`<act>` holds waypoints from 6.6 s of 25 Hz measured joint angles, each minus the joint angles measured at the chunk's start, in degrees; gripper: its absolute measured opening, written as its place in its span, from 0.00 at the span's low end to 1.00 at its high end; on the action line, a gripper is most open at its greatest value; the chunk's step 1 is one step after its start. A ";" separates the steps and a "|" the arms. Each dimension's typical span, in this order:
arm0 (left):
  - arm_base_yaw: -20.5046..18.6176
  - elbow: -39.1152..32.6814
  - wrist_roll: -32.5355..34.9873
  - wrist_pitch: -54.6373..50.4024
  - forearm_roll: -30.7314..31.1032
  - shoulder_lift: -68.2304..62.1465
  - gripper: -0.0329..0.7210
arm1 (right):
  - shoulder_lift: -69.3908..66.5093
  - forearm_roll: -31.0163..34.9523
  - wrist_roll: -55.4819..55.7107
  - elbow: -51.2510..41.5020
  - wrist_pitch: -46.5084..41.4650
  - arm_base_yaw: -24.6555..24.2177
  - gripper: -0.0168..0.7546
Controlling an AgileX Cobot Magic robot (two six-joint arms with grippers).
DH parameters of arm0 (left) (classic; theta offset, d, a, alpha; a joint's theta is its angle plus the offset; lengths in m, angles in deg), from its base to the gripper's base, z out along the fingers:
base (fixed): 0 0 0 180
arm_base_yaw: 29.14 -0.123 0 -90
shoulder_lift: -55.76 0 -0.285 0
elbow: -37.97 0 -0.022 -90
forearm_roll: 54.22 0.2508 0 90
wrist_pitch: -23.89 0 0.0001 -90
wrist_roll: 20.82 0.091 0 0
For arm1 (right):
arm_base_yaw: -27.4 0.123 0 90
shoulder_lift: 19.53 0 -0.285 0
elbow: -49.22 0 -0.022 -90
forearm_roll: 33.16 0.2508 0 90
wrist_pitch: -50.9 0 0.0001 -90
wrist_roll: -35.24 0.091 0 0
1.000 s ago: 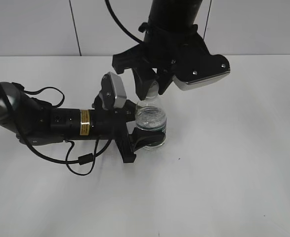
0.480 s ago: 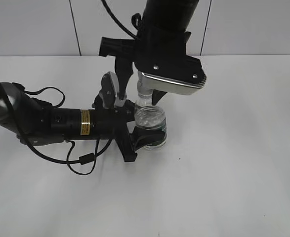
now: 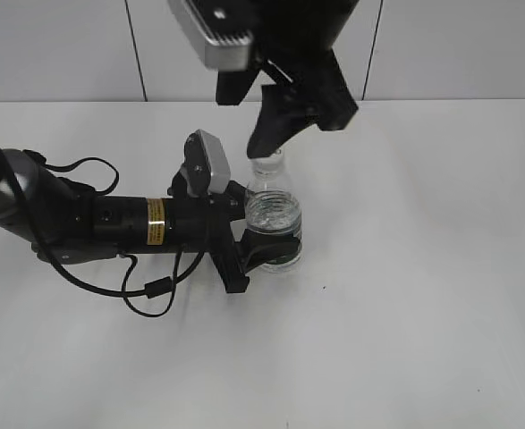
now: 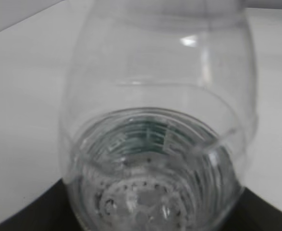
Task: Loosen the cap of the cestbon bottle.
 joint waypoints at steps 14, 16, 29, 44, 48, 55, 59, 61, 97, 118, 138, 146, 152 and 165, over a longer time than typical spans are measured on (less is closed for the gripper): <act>0.00 0.00 -0.05 0.00 -0.12 0.00 0.59 | -1.13 -8.26 86.79 3.63 -0.11 0.00 0.67; 0.00 0.00 -0.05 0.00 -0.18 0.00 0.59 | -1.93 -10.05 90.32 2.97 -0.05 0.00 0.67; 0.04 0.00 -0.05 -0.07 -0.29 0.00 0.59 | -6.70 -11.63 92.78 0.70 -0.16 0.00 0.65; 0.06 0.00 -0.22 -0.22 -0.29 0.00 0.59 | -6.75 -11.87 83.76 1.07 -0.28 0.16 0.40; 0.06 0.00 -0.33 -0.22 -0.34 0.00 0.59 | -6.75 -11.87 72.11 2.21 -0.46 0.16 0.40; 0.06 0.00 -0.29 -0.22 -0.39 0.00 0.59 | -6.12 -11.94 59.36 3.64 -0.39 0.21 0.40; 0.06 0.00 -0.29 -0.22 -0.39 0.00 0.59 | -2.92 -12.35 64.14 3.64 -0.39 0.21 0.40; 0.06 0.00 -0.29 -0.22 -0.39 0.00 0.59 | -0.90 -13.11 67.38 3.71 -0.39 0.15 0.40; 0.06 0.00 -0.29 -0.19 -0.39 0.00 0.59 | -0.15 -13.74 81.36 -35.75 32.08 -28.08 0.40; 0.06 0.00 -0.29 -0.19 -0.39 0.00 0.59 | -7.40 -12.24 79.61 -35.88 37.08 -28.14 0.80; -4.98 -1.57 -5.68 -2.47 8.07 3.14 0.85 | -0.30 -11.67 79.04 -35.92 31.39 -28.14 0.79; -12.09 -2.95 -16.52 -4.47 22.54 8.20 0.83 | 4.96 -11.60 78.76 -35.92 28.72 -28.14 0.79; -13.88 -2.95 -20.56 -21.62 25.97 16.67 0.83 | 10.76 -12.00 78.73 -35.92 27.96 -28.14 0.79; -13.95 -2.99 -31.95 -67.21 9.59 30.73 0.76 | 18.41 -31.69 88.68 -35.92 20.82 -28.14 0.79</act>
